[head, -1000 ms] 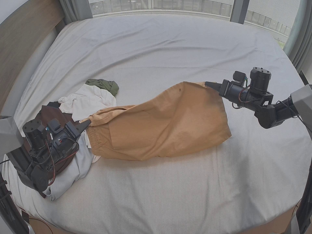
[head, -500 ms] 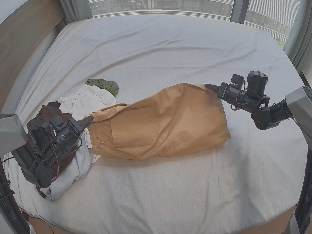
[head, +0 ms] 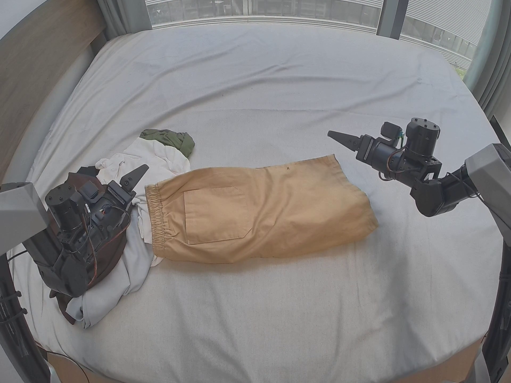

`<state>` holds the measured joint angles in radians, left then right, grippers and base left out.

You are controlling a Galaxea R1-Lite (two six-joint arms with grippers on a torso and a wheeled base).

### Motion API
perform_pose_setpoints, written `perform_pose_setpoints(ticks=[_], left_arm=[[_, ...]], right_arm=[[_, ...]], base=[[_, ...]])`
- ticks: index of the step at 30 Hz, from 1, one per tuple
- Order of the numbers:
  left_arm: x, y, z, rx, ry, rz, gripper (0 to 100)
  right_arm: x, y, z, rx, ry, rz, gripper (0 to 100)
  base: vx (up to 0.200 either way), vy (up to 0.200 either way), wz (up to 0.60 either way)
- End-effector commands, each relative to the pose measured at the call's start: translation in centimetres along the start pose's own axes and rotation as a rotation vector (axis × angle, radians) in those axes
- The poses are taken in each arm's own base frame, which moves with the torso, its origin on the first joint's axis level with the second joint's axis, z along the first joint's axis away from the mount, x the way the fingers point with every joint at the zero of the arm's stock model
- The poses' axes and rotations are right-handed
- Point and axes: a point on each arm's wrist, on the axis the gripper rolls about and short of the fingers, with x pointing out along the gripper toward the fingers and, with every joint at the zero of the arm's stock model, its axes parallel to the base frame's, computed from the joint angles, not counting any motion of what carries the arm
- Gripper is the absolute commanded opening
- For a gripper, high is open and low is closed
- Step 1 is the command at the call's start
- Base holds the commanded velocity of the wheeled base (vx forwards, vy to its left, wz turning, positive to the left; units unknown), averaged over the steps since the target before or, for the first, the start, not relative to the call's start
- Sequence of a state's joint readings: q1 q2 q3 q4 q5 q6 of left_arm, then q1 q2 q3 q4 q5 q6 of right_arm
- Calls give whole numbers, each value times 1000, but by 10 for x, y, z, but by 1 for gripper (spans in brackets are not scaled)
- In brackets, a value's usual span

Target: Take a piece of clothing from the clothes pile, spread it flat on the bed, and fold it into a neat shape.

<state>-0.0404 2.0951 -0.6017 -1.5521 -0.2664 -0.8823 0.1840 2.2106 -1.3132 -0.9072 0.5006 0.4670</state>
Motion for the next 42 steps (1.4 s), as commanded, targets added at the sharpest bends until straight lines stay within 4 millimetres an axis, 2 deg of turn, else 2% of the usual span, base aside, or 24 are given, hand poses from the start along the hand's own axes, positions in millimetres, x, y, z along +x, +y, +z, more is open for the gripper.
perform_pose_setpoints(ticks=[1,3,4,6,9,11,21,33,42], left_arm=[[-15,-20,7,4,-8,-37,100],[-24,-31,3,6,30,-72,100],[-24,-31,3,6,30,-72,100],[-41,-41,-5,5,122,-122,100],[-55,-46,-9,13,193,-159,100],[-60,-46,-9,37,214,-174,100],[-76,-35,-25,261,280,-152,100],[-79,-36,-29,317,290,-158,100],[-80,-36,-32,313,305,-160,100]], right_arm=[[-37,21,-9,19,30,-13,100],[-54,28,-15,34,52,-22,100],[-54,28,-15,34,52,-22,100],[-79,37,-26,65,85,-42,100],[-102,43,-47,97,151,-60,100],[-111,45,-58,107,183,-67,100],[-121,46,-79,93,256,-83,100],[-124,50,-93,114,312,-83,100],[-114,32,-117,151,377,-120,100]], base=[[0,0,0],[0,0,0],[0,0,0],[0,0,0],[0,0,0],[0,0,0],[0,0,0],[0,0,0],[0,0,0]])
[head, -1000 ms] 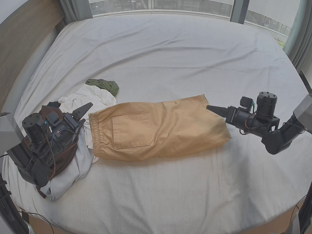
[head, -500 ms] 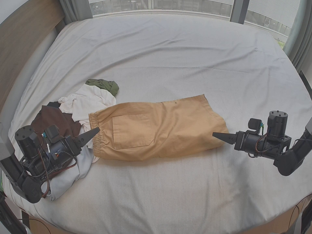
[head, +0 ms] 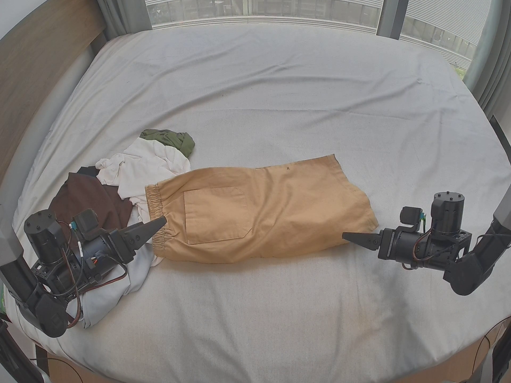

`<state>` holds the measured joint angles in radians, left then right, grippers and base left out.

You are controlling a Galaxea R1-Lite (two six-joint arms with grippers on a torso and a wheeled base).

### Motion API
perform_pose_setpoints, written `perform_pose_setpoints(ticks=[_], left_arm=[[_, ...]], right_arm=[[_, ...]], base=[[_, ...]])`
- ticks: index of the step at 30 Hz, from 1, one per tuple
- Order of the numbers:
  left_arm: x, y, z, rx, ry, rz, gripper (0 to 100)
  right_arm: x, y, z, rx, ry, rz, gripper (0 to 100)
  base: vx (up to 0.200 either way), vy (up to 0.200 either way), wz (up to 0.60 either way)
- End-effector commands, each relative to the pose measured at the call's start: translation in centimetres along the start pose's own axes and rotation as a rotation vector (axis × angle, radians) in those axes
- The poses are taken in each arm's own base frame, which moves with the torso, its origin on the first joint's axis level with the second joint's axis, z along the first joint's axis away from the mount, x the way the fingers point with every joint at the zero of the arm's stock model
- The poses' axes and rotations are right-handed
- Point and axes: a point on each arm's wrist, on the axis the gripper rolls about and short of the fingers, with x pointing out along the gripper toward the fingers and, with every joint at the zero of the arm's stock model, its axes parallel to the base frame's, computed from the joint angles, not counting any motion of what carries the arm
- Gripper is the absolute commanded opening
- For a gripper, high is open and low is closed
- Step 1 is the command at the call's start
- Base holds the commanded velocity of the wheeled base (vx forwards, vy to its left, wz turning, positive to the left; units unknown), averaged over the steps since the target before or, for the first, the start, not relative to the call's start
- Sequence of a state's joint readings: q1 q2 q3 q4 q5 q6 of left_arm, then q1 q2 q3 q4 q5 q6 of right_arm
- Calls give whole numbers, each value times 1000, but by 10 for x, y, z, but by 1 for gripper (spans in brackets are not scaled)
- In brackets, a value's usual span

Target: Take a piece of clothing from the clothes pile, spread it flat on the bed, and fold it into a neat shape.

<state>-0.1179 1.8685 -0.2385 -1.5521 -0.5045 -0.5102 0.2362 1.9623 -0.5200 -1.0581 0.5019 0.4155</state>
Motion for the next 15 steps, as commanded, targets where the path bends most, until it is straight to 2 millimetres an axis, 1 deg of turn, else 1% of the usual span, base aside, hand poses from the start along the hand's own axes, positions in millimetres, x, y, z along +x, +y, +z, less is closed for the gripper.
perform_pose_setpoints(ticks=[1,4,6,11,15], left_arm=[[0,0,-1,-5,4,0,100],[1,2,-2,-11,9,4,100],[1,2,-2,-11,8,6,100],[1,3,-2,-11,9,6,100],[1,3,-1,-10,5,8,100]], right_arm=[[12,-11,-11,25,42,-21,100],[23,-18,-15,34,54,-29,100],[26,-21,-16,32,45,-39,100],[43,-35,-22,11,-6,-65,100],[51,-36,-28,11,5,-60,100]], base=[[0,0,0],[0,0,0],[0,0,0],[0,0,0],[0,0,0]])
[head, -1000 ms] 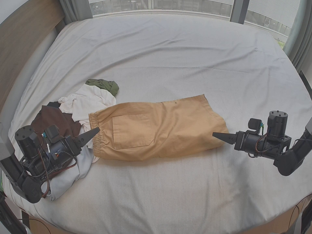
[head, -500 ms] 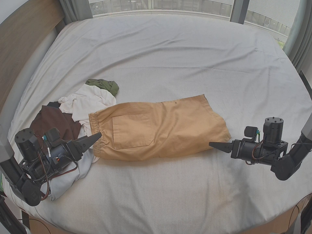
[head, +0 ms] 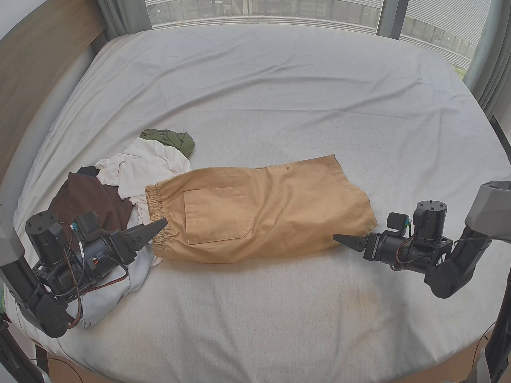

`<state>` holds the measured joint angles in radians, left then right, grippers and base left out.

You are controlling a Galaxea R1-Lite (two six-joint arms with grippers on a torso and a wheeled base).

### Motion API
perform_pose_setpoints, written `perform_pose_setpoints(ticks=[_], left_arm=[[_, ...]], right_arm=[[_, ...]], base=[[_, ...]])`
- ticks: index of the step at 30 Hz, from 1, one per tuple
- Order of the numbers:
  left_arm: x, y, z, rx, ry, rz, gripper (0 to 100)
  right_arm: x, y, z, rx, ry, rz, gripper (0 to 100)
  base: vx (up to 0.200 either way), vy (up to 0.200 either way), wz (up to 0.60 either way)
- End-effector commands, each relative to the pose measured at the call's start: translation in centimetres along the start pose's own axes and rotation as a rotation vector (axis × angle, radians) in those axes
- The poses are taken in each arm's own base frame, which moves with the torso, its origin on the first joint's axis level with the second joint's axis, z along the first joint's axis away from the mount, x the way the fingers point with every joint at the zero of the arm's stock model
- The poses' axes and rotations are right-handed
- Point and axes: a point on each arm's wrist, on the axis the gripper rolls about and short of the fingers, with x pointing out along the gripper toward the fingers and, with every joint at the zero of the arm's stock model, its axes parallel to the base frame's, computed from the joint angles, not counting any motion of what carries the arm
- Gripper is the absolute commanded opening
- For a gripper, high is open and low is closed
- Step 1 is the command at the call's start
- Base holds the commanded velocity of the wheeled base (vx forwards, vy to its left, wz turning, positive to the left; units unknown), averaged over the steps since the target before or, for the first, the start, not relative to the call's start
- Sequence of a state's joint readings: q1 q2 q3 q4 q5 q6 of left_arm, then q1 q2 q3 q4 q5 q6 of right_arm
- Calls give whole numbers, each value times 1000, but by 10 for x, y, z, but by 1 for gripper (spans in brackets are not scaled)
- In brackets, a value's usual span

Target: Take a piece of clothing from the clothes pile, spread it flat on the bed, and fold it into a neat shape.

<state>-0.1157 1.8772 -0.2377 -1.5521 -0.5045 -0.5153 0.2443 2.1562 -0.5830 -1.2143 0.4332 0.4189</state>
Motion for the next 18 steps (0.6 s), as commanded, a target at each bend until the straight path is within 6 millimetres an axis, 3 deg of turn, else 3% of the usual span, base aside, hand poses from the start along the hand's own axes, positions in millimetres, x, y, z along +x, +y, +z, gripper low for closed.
perform_pose_setpoints(ticks=[1,13,18], left_arm=[[0,0,1,0,-2,1,100],[0,1,2,2,-9,1,100],[0,0,2,2,-8,0,100]], right_arm=[[14,-9,-16,19,49,-12,100],[47,-27,-15,-20,-103,-39,100],[55,-23,-11,13,-142,-31,100]], base=[[0,0,0],[0,0,0],[0,0,0]])
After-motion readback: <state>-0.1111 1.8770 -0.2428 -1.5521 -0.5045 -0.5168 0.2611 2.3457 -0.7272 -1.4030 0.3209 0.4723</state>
